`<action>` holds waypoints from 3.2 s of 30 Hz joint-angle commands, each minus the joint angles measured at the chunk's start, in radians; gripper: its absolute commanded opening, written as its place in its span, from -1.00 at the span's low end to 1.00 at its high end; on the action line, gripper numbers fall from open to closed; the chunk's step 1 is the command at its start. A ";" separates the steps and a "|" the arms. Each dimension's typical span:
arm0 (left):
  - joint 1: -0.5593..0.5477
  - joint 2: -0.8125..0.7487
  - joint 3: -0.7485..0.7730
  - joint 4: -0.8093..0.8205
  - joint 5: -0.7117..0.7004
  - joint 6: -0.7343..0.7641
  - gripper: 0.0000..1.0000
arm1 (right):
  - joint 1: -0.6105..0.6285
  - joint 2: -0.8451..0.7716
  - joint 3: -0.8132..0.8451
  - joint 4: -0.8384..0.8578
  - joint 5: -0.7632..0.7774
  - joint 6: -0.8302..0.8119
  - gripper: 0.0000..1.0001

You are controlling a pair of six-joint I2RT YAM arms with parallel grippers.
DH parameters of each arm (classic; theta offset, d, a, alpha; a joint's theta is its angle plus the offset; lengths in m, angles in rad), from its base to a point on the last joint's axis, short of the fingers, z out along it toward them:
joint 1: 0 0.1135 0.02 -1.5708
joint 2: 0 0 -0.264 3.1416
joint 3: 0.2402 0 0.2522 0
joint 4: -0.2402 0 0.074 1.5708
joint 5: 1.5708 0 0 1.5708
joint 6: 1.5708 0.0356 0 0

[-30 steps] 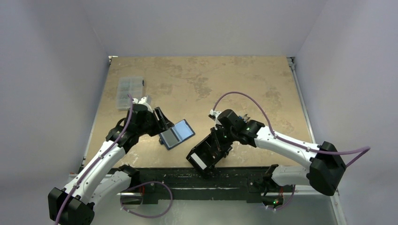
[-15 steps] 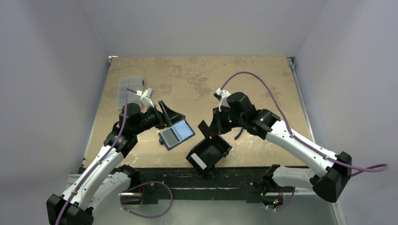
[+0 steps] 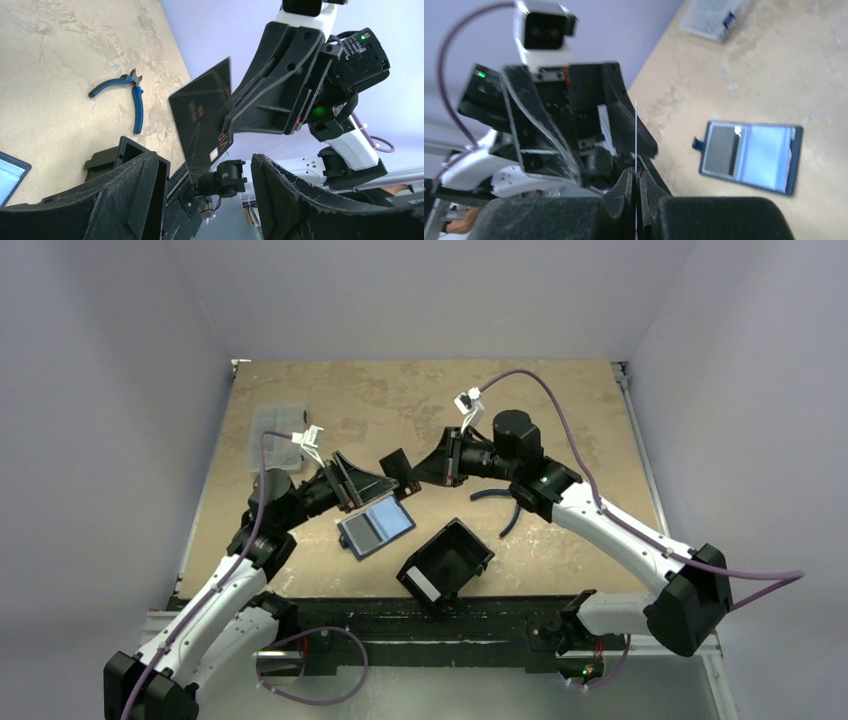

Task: Put the credit cards into the card holder
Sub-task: Insert the credit card into the card holder.

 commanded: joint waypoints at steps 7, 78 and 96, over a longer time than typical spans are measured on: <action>-0.003 0.030 0.107 -0.020 -0.114 0.024 0.43 | -0.059 0.147 0.051 0.448 -0.233 0.210 -1.00; 0.048 0.135 -0.146 -0.427 -0.314 0.147 -1.00 | 0.077 0.730 0.277 -0.093 -0.008 -0.357 -0.64; 0.170 0.236 -0.227 -0.241 -0.098 0.128 -1.00 | 0.041 0.781 0.229 -0.083 0.080 -0.360 -0.76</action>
